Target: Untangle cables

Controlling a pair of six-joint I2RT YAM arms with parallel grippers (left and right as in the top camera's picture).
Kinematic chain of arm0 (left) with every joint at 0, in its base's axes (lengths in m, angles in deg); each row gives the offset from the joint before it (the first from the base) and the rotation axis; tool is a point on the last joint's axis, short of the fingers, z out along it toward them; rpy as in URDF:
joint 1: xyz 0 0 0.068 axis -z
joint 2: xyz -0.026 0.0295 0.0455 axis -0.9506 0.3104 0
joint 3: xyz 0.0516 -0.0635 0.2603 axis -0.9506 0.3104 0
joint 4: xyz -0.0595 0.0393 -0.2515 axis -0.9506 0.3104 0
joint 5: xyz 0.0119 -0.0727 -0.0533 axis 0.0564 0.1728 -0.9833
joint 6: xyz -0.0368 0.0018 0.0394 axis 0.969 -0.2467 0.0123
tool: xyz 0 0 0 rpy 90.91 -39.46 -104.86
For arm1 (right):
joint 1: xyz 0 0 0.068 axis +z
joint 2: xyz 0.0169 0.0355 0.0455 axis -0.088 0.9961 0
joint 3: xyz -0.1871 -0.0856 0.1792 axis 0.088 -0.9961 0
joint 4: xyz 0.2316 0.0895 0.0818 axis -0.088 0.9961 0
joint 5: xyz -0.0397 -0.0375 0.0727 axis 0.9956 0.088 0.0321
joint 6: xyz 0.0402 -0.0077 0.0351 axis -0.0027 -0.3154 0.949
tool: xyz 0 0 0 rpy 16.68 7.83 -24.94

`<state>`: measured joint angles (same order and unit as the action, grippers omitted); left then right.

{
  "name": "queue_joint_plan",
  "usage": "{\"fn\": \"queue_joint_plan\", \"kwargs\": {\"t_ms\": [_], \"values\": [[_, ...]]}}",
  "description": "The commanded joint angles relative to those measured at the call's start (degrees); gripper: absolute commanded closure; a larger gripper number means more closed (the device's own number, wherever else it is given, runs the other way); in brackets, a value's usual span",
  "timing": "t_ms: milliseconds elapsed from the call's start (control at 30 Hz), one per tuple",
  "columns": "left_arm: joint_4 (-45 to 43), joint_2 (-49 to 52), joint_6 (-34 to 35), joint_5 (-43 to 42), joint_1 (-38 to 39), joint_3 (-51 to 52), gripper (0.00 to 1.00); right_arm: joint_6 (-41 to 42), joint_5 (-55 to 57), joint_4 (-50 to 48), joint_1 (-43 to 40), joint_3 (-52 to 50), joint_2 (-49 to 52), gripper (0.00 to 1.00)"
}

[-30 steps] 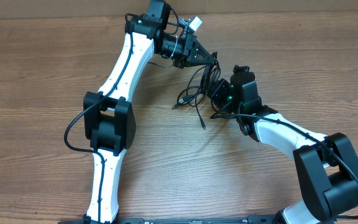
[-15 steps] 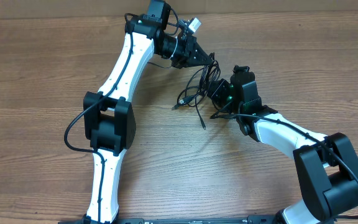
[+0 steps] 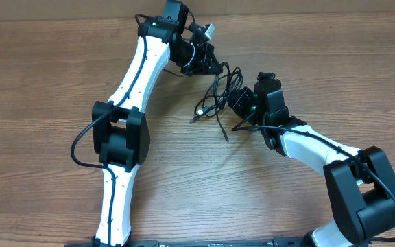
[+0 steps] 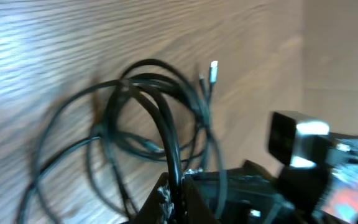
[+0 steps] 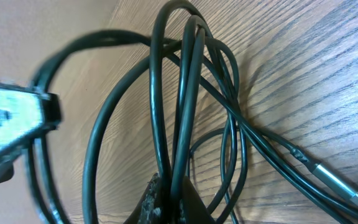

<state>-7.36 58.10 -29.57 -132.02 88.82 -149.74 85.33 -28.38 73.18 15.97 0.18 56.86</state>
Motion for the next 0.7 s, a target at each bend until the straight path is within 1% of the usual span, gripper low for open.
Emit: {"fn": "queue_joint_plan", "kwargs": {"t_ms": [0,100,233,333,467,667], "values": [[0.4,-0.4,-1.6,7.1,0.4,-1.1,0.96,-0.3,0.2,0.2,-0.2,-0.1,-0.5,0.96],[0.3,-0.4,-1.6,7.2,0.4,-1.1,0.96,0.2,-1.1,0.3,-0.2,-0.1,-0.5,0.96],[0.3,-0.4,-1.9,9.4,0.4,-1.0,0.96,0.4,-2.1,0.3,-0.2,-0.1,-0.5,0.96],[0.4,-0.4,-3.3,10.6,0.4,-1.0,0.96,0.4,-2.6,0.3,-0.2,-0.1,-0.5,0.96],[0.4,-0.4,-5.6,10.5,0.4,-1.0,0.96,1.9,-3.8,0.3,-0.2,-0.1,-0.5,0.96],[0.3,-0.4,-9.6,10.8,0.4,-1.0,0.96,1.9,-4.6,0.7,-0.2,-0.1,-0.5,0.96]]}}
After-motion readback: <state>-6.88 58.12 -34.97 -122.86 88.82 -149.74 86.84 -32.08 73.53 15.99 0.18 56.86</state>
